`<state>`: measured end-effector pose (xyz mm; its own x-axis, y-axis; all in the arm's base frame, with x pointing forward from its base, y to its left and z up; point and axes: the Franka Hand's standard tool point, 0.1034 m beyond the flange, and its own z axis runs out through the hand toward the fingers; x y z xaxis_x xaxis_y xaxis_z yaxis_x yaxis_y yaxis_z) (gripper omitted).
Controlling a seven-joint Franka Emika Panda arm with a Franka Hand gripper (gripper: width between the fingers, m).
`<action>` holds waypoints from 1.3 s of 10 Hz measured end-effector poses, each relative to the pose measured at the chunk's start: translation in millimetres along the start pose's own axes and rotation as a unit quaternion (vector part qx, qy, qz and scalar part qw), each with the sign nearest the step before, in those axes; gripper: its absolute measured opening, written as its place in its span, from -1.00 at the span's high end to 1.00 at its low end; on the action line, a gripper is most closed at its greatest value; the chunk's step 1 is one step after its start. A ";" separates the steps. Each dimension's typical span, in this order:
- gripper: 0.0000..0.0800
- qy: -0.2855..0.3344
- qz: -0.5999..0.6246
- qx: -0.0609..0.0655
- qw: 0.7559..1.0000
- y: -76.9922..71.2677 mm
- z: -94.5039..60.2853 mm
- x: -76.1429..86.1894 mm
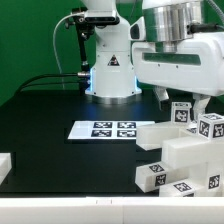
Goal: Assemble chair
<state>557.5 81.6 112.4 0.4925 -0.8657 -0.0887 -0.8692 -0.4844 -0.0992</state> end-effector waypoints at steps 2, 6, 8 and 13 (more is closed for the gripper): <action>-0.62 0.040 -0.204 -0.017 0.978 -6.9 -1.3 -2.5; 0.08 0.037 -0.126 -0.011 0.991 -6.6 -1.1 -2.2; 0.30 0.035 -0.031 -0.004 0.999 -6.8 -1.6 -1.3; 0.30 0.026 0.183 0.022 0.983 -8.9 -1.5 -0.2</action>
Offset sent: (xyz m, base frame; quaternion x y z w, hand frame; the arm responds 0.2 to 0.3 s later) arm 0.0000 0.0000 0.0000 0.0000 0.0000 0.0000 1.0000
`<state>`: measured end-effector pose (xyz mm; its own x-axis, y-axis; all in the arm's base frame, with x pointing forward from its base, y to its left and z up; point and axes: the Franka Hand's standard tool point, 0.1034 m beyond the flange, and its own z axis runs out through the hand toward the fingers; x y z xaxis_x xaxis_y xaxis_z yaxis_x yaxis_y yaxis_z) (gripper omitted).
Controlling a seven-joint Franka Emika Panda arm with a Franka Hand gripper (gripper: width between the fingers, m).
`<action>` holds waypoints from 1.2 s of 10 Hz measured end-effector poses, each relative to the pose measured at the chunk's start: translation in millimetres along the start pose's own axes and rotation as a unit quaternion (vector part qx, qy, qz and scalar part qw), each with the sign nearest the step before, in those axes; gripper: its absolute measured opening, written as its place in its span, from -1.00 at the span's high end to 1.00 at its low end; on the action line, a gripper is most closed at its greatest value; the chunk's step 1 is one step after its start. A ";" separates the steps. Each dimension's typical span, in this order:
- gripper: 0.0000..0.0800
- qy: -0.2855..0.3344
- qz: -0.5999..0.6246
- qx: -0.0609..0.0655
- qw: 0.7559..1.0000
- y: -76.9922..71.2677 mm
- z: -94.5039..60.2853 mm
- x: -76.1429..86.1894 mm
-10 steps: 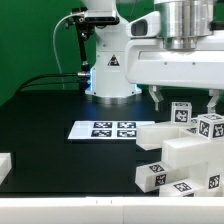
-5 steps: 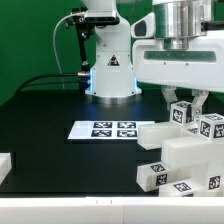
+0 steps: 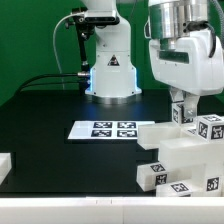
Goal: Assemble chair
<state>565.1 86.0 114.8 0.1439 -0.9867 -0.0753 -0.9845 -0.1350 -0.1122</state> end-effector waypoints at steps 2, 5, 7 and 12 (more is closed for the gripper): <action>0.30 -0.001 0.005 0.000 1.000 -0.2 -0.1 -0.7; -0.49 0.002 -0.170 -0.015 0.985 -1.6 -2.8 -2.7; -0.58 0.006 -0.313 -0.019 0.950 -1.5 -2.8 -0.9; -0.62 0.013 -0.533 -0.031 0.846 -1.0 -0.9 1.5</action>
Offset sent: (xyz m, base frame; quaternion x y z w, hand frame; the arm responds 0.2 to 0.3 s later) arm 0.0022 0.0051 0.0023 -0.0707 0.0046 -0.2316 0.9702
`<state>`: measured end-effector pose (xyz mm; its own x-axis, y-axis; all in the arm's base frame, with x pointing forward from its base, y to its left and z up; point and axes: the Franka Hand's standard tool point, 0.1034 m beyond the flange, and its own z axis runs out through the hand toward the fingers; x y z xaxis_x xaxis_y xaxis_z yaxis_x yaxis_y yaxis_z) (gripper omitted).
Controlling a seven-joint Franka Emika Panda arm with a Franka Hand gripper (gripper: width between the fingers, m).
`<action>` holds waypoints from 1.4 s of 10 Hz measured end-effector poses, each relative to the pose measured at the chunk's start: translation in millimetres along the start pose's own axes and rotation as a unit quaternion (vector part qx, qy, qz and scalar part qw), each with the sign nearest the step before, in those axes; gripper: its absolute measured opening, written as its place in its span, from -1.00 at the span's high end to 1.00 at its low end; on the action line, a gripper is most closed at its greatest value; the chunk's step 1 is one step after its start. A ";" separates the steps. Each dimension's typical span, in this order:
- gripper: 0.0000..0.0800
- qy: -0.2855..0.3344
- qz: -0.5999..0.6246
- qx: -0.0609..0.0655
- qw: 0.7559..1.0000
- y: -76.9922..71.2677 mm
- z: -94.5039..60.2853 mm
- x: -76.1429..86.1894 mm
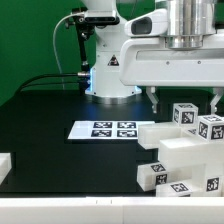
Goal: Assemble chair
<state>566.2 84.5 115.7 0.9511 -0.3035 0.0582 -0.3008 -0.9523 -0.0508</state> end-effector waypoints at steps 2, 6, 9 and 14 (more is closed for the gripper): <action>0.00 0.000 0.021 0.000 1.000 -0.1 0.0 0.0; 0.30 -0.001 0.135 0.001 0.991 -0.6 0.0 -0.3; 0.30 -0.002 0.295 0.001 0.955 -0.1 0.2 -0.9; 0.29 -0.009 0.502 0.023 0.864 -4.6 0.3 0.9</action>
Offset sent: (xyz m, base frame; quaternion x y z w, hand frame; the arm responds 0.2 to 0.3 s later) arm 0.0000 0.0000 0.0000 0.0000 0.0000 0.1938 0.9810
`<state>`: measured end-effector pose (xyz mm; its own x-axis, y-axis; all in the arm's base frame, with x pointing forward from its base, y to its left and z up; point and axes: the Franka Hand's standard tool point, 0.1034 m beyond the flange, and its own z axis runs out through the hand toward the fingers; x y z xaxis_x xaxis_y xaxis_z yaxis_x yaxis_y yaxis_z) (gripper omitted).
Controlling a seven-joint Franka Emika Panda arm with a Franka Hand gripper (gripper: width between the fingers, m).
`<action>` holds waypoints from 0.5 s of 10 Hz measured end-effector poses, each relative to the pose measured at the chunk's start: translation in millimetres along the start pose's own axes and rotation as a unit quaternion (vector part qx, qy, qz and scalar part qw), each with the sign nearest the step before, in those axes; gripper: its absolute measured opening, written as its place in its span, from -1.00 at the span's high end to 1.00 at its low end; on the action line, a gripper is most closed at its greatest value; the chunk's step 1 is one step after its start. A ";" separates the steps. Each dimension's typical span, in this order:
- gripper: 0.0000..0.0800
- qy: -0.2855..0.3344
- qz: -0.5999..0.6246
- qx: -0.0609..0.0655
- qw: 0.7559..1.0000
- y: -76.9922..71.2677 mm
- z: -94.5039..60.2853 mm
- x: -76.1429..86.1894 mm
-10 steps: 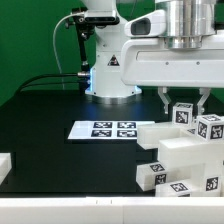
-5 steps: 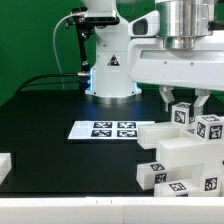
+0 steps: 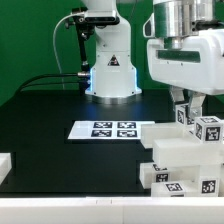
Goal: Assemble chair
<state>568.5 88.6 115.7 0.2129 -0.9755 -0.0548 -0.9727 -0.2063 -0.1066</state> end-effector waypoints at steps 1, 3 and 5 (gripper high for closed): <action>0.29 -0.003 0.049 0.003 0.999 -0.8 0.2 -1.0; 0.29 -0.006 0.139 0.007 0.990 -2.5 0.9 -5.9; 0.29 -0.006 0.116 0.008 0.993 -3.0 0.8 -6.6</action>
Offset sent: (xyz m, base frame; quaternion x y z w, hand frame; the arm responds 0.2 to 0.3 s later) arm -0.0014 0.0046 -0.0050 0.0130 0.0114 0.0063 0.9998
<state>570.0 95.8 115.5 -0.0154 -0.9957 -0.0915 -0.9941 0.0251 -0.1056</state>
